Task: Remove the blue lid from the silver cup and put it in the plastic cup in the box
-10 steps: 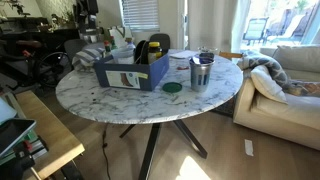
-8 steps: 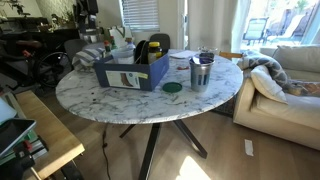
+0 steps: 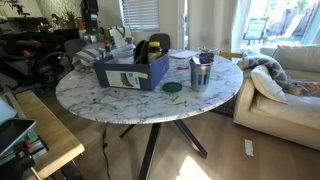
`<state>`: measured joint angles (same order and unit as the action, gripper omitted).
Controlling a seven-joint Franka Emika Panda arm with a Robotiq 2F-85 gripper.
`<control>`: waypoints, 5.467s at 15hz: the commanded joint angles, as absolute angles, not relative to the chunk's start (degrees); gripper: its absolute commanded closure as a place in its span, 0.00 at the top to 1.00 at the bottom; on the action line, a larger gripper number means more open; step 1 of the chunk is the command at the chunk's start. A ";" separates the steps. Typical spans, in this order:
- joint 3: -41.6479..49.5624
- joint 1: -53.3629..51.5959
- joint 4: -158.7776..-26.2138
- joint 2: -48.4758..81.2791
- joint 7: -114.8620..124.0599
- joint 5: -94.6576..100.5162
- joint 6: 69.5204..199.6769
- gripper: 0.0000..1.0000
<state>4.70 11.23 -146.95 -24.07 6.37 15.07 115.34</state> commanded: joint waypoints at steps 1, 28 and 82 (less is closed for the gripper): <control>6.50 15.18 -147.19 -22.70 13.17 17.35 119.89 1.00; 8.65 18.84 -140.29 -4.78 13.25 34.08 155.95 1.00; 2.98 33.52 -117.21 23.01 -32.15 3.49 167.26 0.62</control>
<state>5.32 30.64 -117.20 23.01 -28.75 7.15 167.39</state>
